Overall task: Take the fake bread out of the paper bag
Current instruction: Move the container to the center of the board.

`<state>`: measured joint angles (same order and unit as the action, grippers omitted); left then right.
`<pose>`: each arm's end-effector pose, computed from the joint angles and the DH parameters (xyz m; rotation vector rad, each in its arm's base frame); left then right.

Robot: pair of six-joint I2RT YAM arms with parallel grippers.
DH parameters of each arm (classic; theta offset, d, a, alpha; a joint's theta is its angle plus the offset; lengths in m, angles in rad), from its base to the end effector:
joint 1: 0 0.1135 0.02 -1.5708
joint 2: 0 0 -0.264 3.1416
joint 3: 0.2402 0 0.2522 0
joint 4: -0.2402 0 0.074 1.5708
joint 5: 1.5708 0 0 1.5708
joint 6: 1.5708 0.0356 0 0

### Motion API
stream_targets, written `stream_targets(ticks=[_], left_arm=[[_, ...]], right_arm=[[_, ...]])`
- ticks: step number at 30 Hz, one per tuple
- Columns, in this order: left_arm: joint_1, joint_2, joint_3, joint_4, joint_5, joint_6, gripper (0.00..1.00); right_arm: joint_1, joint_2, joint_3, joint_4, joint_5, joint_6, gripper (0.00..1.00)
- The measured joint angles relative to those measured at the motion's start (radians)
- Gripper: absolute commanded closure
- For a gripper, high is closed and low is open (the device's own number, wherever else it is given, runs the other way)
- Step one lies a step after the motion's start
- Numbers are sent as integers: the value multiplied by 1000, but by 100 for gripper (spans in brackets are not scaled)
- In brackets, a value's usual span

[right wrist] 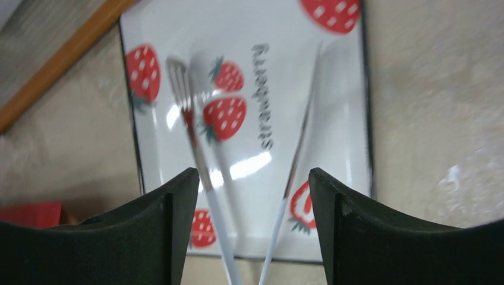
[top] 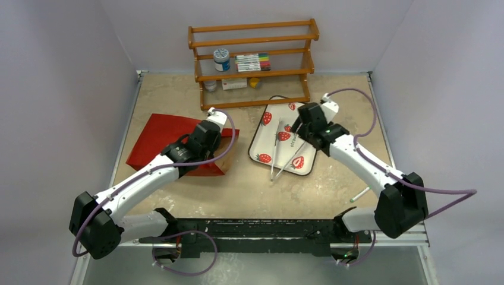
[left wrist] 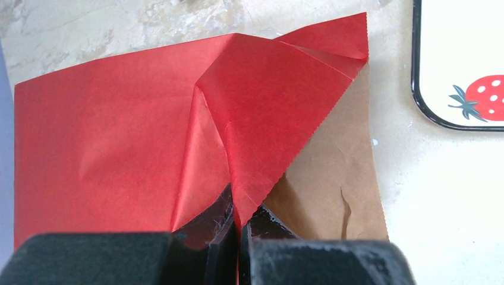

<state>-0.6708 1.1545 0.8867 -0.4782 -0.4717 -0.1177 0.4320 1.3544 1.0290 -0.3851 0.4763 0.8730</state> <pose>0.2004 -0.1384 0.2762 0.3800 2.1899 0.1190 0.2744 0.1086 0.2810 0.7143 2.0758 0.1869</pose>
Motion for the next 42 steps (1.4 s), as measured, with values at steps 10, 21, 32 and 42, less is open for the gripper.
stream_targets(ticks=[10,21,32,42], left_arm=[[-26,0,17,-18,-41,-32,100],[-31,-69,26,-89,-98,-72,100],[-31,-95,26,-117,-113,-81,100],[-31,-95,26,-115,-114,-81,100]], right_arm=[[363,226,199,-19,-27,11,33],[423,596,425,-79,-46,24,34],[418,743,529,-114,-50,8,51],[420,689,430,-48,-48,-4,86]])
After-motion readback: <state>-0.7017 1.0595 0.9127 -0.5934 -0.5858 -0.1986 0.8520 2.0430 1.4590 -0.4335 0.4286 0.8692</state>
